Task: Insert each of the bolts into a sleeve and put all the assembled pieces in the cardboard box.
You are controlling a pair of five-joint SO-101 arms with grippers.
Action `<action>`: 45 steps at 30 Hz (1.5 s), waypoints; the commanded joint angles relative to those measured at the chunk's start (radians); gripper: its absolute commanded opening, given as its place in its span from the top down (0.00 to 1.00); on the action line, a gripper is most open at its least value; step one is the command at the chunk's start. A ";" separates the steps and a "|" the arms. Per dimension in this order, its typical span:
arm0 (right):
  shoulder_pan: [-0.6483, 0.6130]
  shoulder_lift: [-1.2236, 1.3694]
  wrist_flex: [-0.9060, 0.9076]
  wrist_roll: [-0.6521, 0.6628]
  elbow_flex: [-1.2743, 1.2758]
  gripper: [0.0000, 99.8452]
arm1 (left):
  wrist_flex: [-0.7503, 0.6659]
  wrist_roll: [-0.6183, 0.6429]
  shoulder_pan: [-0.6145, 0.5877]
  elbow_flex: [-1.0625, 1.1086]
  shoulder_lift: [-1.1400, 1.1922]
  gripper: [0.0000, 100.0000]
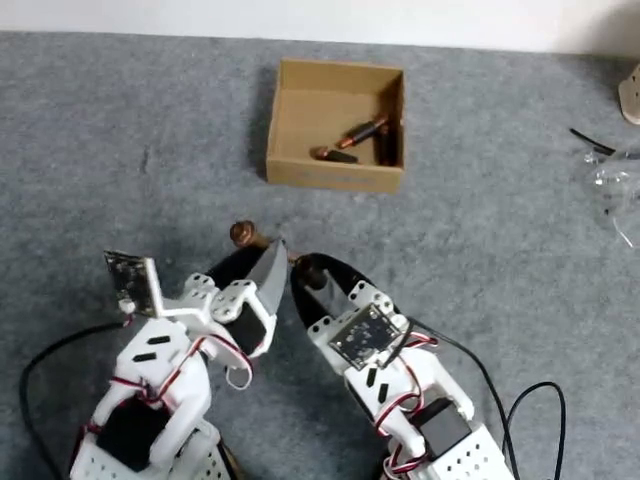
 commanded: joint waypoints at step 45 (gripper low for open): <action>-0.018 -0.012 0.056 0.063 0.104 1.00 | 0.068 -0.078 0.082 0.122 -0.005 0.99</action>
